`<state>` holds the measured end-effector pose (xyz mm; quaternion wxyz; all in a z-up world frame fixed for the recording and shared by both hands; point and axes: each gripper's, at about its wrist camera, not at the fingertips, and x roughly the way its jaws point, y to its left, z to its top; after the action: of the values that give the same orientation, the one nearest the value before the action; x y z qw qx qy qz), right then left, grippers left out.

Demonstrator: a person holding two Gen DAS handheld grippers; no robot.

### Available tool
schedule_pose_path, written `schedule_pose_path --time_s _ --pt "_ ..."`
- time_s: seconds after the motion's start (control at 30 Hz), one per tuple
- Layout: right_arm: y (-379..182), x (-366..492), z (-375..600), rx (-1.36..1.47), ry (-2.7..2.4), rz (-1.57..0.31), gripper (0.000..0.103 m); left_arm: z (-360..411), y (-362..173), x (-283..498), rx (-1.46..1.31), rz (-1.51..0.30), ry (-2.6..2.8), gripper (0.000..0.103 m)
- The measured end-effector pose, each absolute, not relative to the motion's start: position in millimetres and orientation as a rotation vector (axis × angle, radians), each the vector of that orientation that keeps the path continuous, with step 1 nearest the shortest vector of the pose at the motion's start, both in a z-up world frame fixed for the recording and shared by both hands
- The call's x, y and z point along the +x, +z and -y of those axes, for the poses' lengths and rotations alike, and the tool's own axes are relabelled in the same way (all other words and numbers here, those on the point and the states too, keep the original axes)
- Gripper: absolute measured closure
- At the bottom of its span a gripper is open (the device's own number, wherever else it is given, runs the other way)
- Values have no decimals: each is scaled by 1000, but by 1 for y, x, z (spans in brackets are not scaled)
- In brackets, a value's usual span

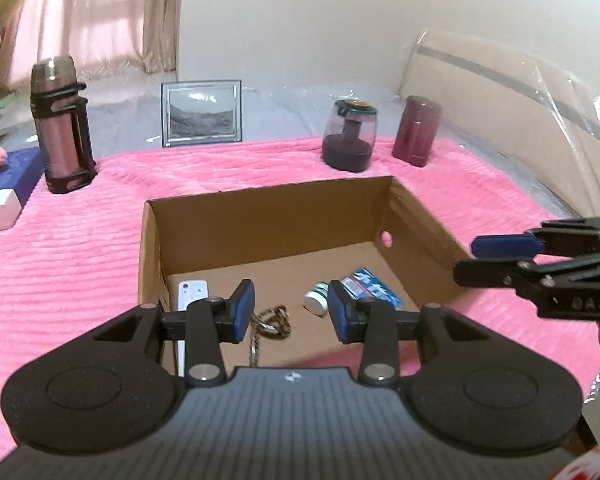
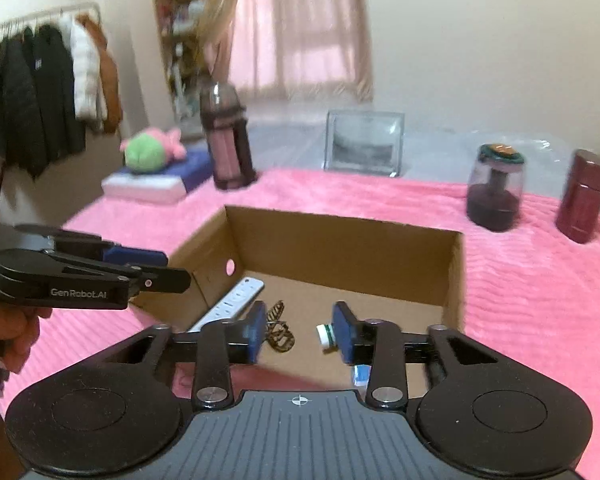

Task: Organize rigid objects
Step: 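Move both tools back toward the remaining items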

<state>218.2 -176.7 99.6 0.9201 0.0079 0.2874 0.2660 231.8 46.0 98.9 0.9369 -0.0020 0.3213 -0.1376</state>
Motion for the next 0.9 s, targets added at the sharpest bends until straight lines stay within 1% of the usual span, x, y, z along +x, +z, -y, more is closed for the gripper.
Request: schedule_pose_path --time_s 0.03,0.07,0.33,0.43,0.57,0.9 --pt "99 206 179 19 539 -576 55 -43 100 222 0 -646 -279 67" --pt "96 191 182 22 525 -563 54 -42 100 212 1 -637 -275 63" --pt "71 118 202 86 450 -578 50 -41 93 138 -59 -591 -239 53" --pt "63 97 210 103 434 -589 46 -45 84 112 -87 -586 -204 45" --pt "49 74 215 103 408 -600 41 -53 66 83 -142 -605 -137 44" --pt "17 45 221 76 366 -642 38 -64 19 48 -221 -698 -97 41"
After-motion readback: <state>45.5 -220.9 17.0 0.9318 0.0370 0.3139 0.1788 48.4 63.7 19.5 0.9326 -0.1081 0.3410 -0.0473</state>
